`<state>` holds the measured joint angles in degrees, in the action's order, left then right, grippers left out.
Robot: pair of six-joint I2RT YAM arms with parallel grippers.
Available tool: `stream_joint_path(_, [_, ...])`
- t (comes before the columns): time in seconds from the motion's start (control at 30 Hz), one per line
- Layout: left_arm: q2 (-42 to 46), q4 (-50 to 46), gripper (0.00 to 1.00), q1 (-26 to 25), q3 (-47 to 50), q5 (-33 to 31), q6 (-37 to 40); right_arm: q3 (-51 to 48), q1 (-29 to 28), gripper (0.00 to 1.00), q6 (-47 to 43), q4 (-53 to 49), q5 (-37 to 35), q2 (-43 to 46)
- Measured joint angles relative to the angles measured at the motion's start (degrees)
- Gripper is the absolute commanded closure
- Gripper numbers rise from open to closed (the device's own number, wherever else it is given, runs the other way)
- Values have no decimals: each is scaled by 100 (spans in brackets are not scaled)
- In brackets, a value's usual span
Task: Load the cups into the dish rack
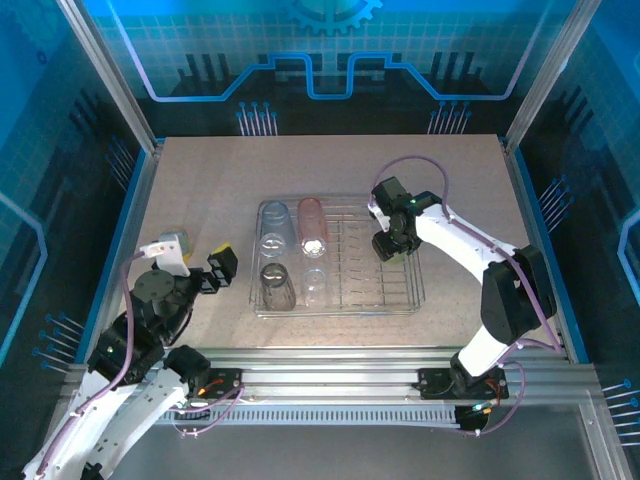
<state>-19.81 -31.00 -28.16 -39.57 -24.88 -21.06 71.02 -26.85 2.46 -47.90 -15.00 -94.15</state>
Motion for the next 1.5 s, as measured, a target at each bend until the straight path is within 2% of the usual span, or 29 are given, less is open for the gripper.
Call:
stream_joint_path(0.2, [0, -136, 1, 0, -2, -31, 2, 11, -26, 28, -61, 4, 24, -17])
stream_joint_path(0.43, [-249, -608, 1, 0, -120, -350, -61, 57, -24, 23, -129, -31, 70, -17])
stream_joint_path(0.7, [-1060, -1176, 1, 0, -586, -632, -273, 125, -20, 22, -199, -146, 26, 33])
stream_joint_path(0.87, [-1875, -1631, 1, 129, -1086, -820, -409, 131, 4, 23, -210, -304, -92, 544])
stream_joint_path(1.0, [-2505, -1906, 2, 619, -1469, -791, -439, 131, 153, 23, -203, -299, -20, 1259])
stream_joint_path(1.2, [-3571, -2048, 4, 1888, -1908, -431, -243, -39, 691, 24, -120, -125, 411, 2465])
stream_joint_path(1.37, [-4629, -2055, 11, 2684, -2175, 9, 81, -577, 1224, 23, -7, 50, 894, 3300])
stream_joint_path(1.5, [-5307, -1952, 18, 3086, -2326, 330, 315, -916, 1434, 23, 79, 149, 1222, 3722])
